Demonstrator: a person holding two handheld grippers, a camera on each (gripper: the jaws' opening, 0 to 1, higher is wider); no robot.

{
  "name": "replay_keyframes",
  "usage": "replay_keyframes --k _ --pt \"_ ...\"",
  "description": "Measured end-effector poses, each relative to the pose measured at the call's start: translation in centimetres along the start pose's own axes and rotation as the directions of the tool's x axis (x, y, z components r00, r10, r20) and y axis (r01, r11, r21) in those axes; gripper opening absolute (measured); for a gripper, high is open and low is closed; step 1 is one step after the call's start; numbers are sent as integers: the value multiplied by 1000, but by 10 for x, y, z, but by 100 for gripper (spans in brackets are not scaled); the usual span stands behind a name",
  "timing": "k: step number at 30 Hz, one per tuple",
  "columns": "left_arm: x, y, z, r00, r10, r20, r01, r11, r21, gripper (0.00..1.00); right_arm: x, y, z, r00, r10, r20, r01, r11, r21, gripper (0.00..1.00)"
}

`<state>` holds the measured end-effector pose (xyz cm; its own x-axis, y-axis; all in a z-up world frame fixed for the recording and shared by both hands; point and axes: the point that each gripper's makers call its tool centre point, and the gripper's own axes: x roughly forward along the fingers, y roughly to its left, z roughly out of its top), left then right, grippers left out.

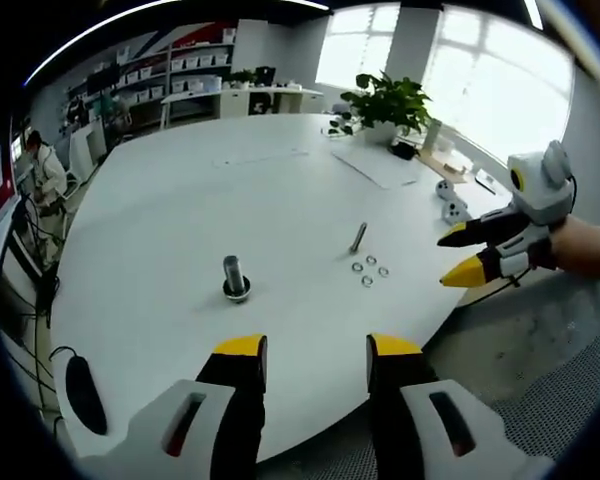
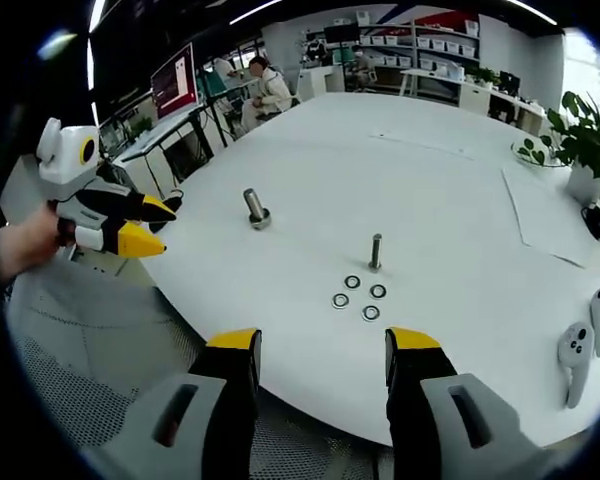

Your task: Place the washer onto the threaded stud by aligning its center hole with the stud, sliding it down to the base, and recovering from edge contact or off-axis alignment until the washer reaches the visible bottom stop.

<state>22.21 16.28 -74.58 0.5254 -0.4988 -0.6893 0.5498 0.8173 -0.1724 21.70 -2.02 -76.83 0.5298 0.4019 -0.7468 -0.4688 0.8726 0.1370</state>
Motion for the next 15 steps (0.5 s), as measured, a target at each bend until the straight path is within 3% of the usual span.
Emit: replay_keyframes --k 15 --pt "0 -1 -2 1000 3 -10 -3 1000 11 38 -1 -1 2 1000 -5 4 5 1000 5 52"
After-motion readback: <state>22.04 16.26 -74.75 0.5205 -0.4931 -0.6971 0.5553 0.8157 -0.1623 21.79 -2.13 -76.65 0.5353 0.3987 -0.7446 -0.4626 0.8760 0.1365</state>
